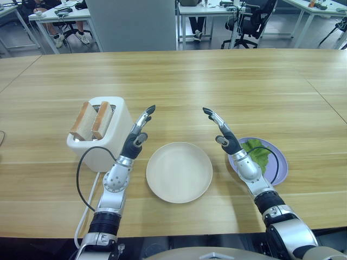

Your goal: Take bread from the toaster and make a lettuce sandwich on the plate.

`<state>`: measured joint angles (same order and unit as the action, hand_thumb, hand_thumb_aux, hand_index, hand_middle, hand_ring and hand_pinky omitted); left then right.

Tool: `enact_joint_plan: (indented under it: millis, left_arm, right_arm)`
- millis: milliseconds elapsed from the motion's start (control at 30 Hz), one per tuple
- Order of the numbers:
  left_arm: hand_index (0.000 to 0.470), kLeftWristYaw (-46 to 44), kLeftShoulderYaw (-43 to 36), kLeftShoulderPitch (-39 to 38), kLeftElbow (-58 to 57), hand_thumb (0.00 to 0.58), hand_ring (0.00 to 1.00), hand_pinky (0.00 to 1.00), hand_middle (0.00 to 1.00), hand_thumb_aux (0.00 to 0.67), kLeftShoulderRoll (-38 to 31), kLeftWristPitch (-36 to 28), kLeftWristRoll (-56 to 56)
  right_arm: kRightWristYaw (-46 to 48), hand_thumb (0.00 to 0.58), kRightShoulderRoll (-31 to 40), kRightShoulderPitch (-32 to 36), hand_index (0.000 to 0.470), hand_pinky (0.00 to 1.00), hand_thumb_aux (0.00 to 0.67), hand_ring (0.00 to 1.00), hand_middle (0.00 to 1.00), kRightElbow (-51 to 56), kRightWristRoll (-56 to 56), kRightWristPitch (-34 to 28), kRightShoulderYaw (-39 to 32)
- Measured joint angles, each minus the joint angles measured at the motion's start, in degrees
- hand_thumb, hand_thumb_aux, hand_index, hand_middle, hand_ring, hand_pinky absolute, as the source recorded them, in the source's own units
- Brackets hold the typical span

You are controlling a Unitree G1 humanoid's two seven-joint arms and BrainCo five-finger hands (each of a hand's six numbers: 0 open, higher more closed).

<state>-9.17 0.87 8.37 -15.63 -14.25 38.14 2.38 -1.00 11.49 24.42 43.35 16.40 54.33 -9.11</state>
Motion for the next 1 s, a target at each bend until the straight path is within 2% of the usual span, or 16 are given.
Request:
enact_joint_plan:
  millis: [800, 900, 1000]
  left_arm:
    - [0.0, -0.02, 0.06, -0.03, 0.33, 0.0, 0.0, 0.0, 0.0, 0.0, 0.27, 0.01, -0.54]
    - [0.0, 1.91, 1.7, -0.04, 5.1, 0.0, 0.0, 0.0, 0.0, 0.0, -0.35, -2.4, 1.22]
    - [0.0, 5.77, 6.42, 0.14, 16.42, 0.0, 0.0, 0.0, 0.0, 0.0, -6.11, -9.74, 12.32]
  right_arm:
    - [0.59, 0.0, 0.07, -0.03, 0.0, 0.0, 0.0, 0.0, 0.0, -0.19, -1.54, 0.38, 0.13]
    - [-0.08, 0.0, 0.02, -0.6, 0.0, 0.0, 0.0, 0.0, 0.0, -0.87, -1.4, 0.41, 0.23]
    - [-0.57, 0.0, -0.09, -0.89, 0.0, 0.0, 0.0, 0.0, 0.0, -1.21, -1.34, 0.38, 0.22]
